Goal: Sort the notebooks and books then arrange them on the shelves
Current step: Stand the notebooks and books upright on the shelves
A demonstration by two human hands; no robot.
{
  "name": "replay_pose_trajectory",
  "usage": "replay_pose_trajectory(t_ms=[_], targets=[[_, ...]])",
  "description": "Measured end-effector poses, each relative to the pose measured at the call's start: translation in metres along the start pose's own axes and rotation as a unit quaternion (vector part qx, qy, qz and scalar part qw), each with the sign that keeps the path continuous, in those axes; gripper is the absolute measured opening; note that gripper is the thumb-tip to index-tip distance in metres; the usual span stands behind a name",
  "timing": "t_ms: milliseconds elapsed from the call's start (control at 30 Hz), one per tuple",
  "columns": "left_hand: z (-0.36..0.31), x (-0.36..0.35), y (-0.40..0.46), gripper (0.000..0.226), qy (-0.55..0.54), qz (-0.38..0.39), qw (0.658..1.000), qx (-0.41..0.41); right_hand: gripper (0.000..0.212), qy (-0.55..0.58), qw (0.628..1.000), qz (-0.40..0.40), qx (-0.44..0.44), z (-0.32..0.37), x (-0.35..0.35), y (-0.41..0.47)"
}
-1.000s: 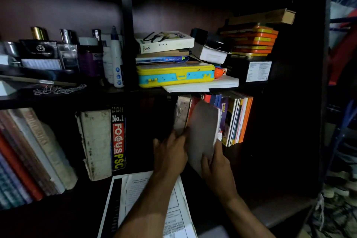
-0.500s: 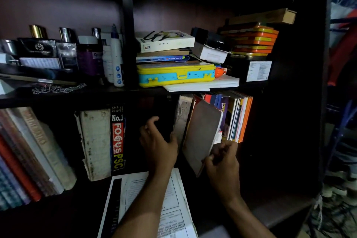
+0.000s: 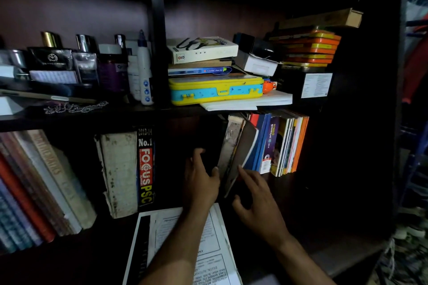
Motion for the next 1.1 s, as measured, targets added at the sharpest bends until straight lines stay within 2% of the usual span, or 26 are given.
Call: replay_pose_trajectory(t_ms=[267,467,533,633,733,800,900,967,1033,1100], targets=[[-0.009,0.005,0.0,0.024,-0.01,-0.038,0.998,-0.05,0.075,-0.005,0.999,-0.047,0.011,0.003,-0.001,-0.002],[-0.008,0.005,0.004,0.023,-0.038,-0.022,0.998,-0.044,0.1,-0.006,0.993,0.116,0.005,0.002,-0.018,0.011],[-0.008,0.005,0.004,0.019,-0.035,-0.013,0.999,-0.034,0.103,0.008,0.989,0.146,0.002,0.002,-0.022,0.02],[-0.007,0.007,0.004,0.013,0.002,0.003,1.0,-0.015,0.099,0.024,0.99,0.138,-0.012,0.003,-0.022,0.026],[-0.007,0.013,0.008,0.007,0.016,0.023,1.0,0.014,0.081,0.076,0.988,0.123,-0.047,0.011,-0.016,0.005],[-0.007,0.019,0.012,0.006,-0.002,0.036,0.999,0.027,0.068,0.084,0.981,0.143,-0.097,0.017,-0.012,-0.02],[-0.012,0.026,0.017,0.008,-0.11,0.085,0.989,0.046,0.08,-0.017,0.971,0.203,-0.122,0.026,-0.008,-0.041],[-0.022,0.035,0.014,0.01,-0.17,0.15,0.972,0.066,0.075,-0.042,0.968,0.214,-0.126,0.028,-0.008,-0.04],[-0.031,0.045,0.012,0.009,-0.189,0.236,0.949,0.092,0.067,-0.032,0.965,0.227,-0.127,0.029,-0.01,-0.037],[-0.036,0.054,0.017,0.014,-0.14,0.321,0.933,0.087,0.064,0.009,0.964,0.227,-0.14,0.024,-0.012,-0.037]])
Point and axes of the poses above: each hand's wrist, its own y-axis towards the middle knuckle, its own x-axis out of the back of the hand, z = x × y, the point moved 3 cm from there along y, towards the middle knuckle, and after that the axes turned 8 degrees about -x, right-handed, at the moved point
